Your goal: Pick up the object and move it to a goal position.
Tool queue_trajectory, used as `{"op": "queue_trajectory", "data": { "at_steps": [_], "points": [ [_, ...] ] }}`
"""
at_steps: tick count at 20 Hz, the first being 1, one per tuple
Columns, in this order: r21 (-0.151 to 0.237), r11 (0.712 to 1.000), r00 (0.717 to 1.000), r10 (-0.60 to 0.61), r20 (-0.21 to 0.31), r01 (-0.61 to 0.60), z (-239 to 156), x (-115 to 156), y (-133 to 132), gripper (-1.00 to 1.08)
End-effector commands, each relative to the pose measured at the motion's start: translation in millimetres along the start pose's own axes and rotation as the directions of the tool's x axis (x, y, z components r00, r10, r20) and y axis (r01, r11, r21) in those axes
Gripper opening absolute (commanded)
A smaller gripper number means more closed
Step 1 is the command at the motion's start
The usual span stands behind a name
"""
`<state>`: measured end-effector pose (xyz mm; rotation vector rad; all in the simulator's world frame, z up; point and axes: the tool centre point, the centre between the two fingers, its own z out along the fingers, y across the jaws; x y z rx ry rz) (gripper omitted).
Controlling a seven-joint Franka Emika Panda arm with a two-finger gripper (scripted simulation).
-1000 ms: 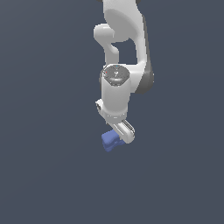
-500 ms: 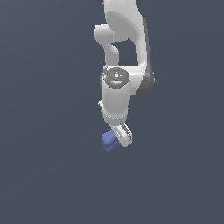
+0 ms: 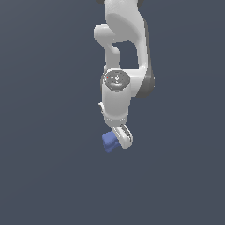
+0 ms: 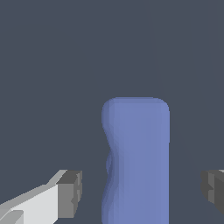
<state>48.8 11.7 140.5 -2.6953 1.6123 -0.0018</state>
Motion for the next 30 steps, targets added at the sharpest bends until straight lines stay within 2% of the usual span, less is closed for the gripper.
{"op": "queue_trajectory", "data": {
  "at_steps": [1,7,13,14,25,30],
  "points": [
    [-0.001,1.000,1.000,0.001,0.000,-0.001,9.1,-0.4,0.5,1.00],
    [-0.001,1.000,1.000,0.004,0.000,-0.004,39.0,-0.6,1.6,1.00],
    [-0.001,1.000,1.000,0.004,0.001,-0.004,44.8,-0.1,0.2,1.00],
    [-0.001,1.000,1.000,0.004,0.001,-0.004,44.8,-0.1,0.2,-1.00],
    [-0.002,1.000,1.000,0.004,0.001,-0.004,44.6,-0.3,0.2,-1.00],
    [-0.002,1.000,1.000,0.004,0.001,-0.004,32.2,-0.6,-1.4,-1.00]
  ]
}}
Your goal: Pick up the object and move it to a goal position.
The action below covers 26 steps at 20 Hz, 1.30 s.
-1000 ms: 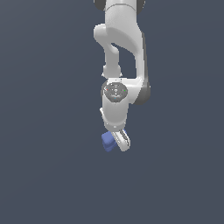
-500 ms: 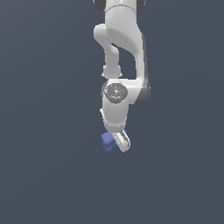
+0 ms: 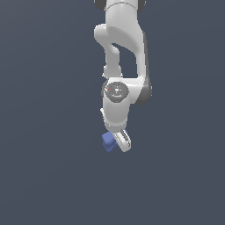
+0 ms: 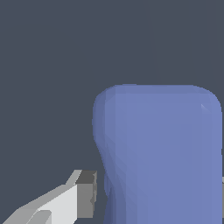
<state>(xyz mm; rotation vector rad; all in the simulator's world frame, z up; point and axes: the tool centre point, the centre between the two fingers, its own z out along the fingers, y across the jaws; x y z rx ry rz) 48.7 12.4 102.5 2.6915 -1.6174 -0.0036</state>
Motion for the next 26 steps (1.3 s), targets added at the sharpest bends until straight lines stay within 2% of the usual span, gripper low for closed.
{"op": "queue_trajectory", "data": {
  "at_steps": [1,7,19,26],
  "points": [
    [0.002,1.000,1.000,0.000,-0.001,0.000,-10.3,-0.1,-1.8,-1.00],
    [0.002,1.000,1.000,0.000,-0.001,0.000,-50.8,-0.9,-7.1,-1.00],
    [0.002,1.000,1.000,0.001,-0.002,-0.001,-165.6,-2.4,-24.3,-1.00],
    [0.002,1.000,1.000,0.000,-0.002,0.000,-203.6,-2.7,-31.9,-1.00]
  ]
}}
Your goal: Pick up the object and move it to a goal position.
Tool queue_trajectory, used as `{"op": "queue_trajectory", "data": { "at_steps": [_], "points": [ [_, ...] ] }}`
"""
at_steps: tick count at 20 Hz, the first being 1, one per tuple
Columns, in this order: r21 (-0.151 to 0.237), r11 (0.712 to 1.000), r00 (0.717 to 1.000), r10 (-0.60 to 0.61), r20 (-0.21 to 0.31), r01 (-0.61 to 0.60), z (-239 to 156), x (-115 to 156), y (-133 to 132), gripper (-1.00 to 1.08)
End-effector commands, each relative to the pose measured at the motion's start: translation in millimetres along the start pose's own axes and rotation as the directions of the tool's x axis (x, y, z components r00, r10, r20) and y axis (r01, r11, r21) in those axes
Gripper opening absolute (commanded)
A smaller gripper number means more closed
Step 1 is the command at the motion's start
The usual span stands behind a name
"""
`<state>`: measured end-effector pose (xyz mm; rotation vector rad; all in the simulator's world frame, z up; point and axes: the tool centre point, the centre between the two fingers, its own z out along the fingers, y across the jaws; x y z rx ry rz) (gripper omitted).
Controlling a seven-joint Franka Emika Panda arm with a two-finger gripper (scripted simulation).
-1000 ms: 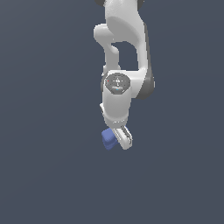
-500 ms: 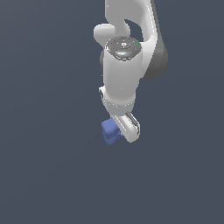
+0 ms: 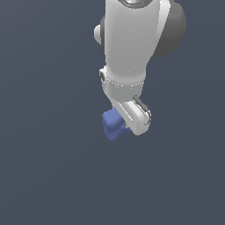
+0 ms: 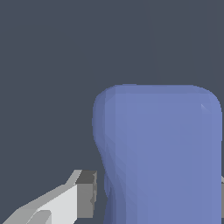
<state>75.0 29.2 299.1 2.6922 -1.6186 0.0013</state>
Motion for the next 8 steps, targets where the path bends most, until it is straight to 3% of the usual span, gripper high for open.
{"op": "queue_trajectory", "data": {
  "at_steps": [1,8],
  "points": [
    [0.000,1.000,1.000,0.000,0.000,0.000,-10.2,0.0,-2.0,-1.00],
    [0.000,1.000,1.000,0.000,0.001,0.000,-18.3,0.3,-4.8,-1.00]
  ]
}}
